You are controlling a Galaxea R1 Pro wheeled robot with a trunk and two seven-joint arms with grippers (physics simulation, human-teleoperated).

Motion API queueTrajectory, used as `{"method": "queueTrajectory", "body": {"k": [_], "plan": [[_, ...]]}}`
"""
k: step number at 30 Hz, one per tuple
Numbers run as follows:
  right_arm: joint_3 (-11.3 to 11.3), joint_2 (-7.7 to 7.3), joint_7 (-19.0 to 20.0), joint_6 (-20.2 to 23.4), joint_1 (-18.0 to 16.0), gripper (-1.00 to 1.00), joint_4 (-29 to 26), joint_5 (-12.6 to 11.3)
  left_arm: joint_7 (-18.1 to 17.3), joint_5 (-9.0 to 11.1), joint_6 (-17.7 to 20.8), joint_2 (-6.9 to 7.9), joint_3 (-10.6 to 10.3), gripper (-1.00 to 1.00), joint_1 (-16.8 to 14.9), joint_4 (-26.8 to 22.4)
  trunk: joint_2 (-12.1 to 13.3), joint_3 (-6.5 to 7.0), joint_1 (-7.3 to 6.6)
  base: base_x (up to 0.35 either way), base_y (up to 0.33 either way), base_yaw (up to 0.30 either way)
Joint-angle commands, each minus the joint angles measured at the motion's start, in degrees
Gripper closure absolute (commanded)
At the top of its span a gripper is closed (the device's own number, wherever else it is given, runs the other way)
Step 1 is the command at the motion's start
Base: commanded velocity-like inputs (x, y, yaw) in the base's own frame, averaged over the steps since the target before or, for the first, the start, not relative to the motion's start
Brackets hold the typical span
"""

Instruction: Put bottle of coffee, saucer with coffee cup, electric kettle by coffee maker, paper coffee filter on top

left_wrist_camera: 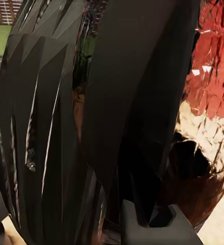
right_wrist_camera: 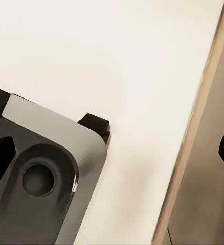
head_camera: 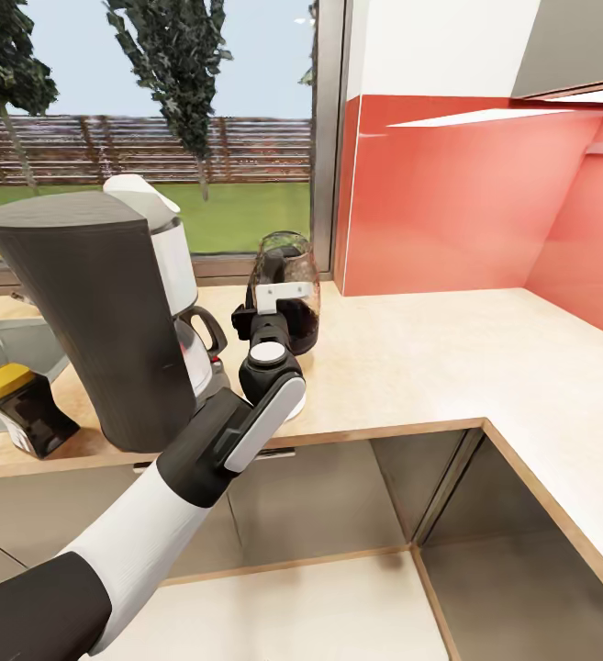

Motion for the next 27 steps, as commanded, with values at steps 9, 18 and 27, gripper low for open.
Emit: {"method": "queueTrajectory", "body": {"k": [9, 18, 27], "plan": [[0.1, 0.00, 0.1, -0.4, -0.1, -1.00, 0.2, 0.1, 0.4, 0.0, 0.3, 0.00, -0.1, 1.00, -0.1, -0.1, 0.0, -0.06, 0.00, 0.000, 0.000, 0.000], [0.4, 0.34, 0.4, -0.9, -0.5, -1.00, -0.8, 0.2, 2.0, 0.8, 1.7, 0.00, 0.0, 1.00, -2.6, -2.6, 0.0, -0.06, 0.00, 0.000, 0.000, 0.000], [0.4, 0.34, 0.4, -0.9, -0.5, -1.00, -0.8, 0.2, 2.4, 1.0, 2.5, 0.00, 0.0, 1.00, -3.1, -3.5, 0.0, -0.06, 0.00, 0.000, 0.000, 0.000]]}}
